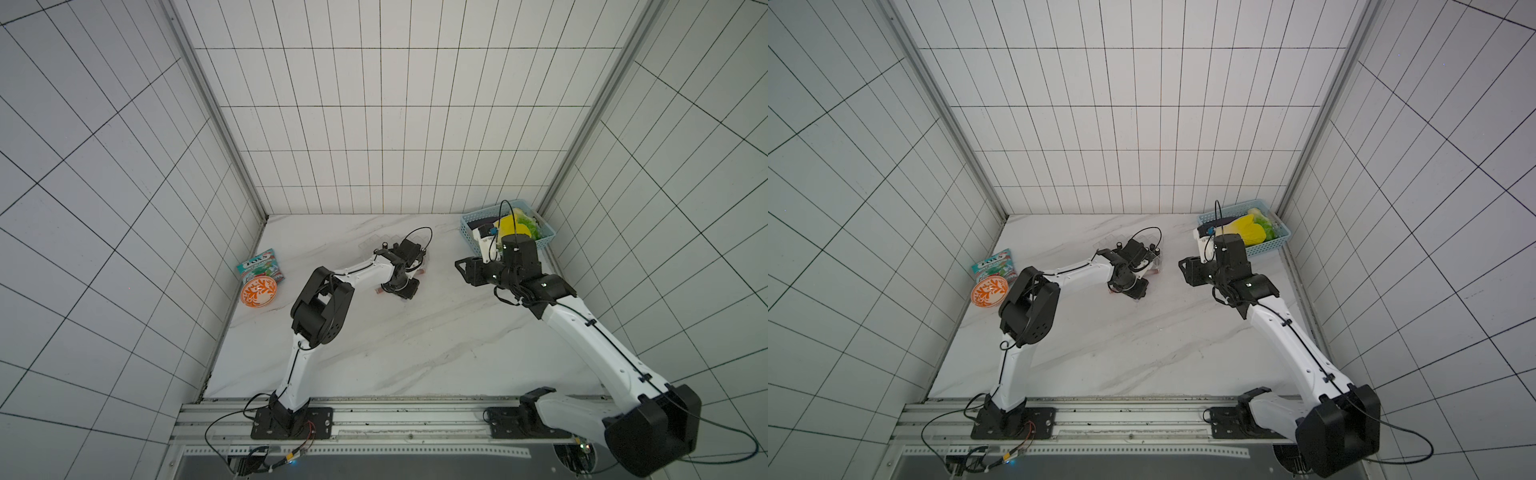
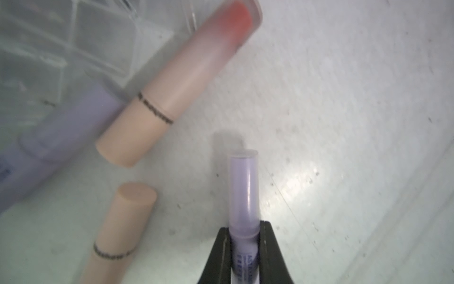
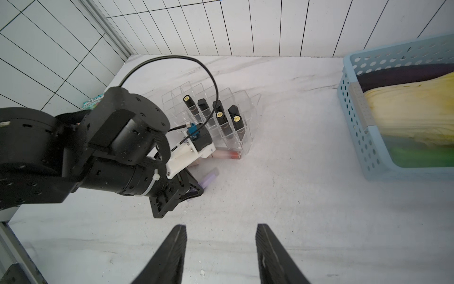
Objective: Arrange the lipsticks in the organizer
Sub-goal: Pick up the lipstick at the center of the board.
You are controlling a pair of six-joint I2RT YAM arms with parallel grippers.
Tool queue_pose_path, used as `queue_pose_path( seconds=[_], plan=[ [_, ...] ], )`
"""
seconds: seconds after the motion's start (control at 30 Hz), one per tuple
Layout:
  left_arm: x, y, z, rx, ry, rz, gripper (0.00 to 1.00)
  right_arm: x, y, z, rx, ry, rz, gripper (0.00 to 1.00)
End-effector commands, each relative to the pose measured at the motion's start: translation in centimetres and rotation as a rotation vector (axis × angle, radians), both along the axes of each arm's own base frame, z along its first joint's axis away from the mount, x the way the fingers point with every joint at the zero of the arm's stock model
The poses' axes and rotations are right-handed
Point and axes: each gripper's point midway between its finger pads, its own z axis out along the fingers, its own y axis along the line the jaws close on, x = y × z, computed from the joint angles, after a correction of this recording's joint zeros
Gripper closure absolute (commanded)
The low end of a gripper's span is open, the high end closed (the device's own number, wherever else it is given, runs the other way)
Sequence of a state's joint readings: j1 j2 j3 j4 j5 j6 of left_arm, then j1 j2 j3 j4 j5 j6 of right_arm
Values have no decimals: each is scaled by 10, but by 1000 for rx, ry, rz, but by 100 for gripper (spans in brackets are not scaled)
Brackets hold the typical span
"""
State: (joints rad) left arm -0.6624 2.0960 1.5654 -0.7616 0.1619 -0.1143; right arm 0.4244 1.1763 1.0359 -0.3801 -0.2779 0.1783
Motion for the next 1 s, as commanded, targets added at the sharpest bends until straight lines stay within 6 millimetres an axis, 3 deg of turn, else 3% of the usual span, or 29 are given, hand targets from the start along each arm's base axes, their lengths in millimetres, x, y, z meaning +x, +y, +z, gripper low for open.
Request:
queue_pose_path(
  seconds=[0.0,0.1,0.3,0.57,0.97],
  plan=[
    [-21,-14,69,-196,-50,-30,88,-8,-8,-12,15,120,1,48],
    [-44,-21,112,-364,-67,-75,88,-13,1,-8,126,189,75,44],
    [-99,-24,167,-586,-34,-243,87,-42,42,18,354,318,366,42],
    [-121,-21,197,-710,-18,-321,87,-71,67,44,469,314,559,43],
    [-131,-19,225,-789,-35,-351,87,-97,91,37,405,324,667,53]
  ],
)
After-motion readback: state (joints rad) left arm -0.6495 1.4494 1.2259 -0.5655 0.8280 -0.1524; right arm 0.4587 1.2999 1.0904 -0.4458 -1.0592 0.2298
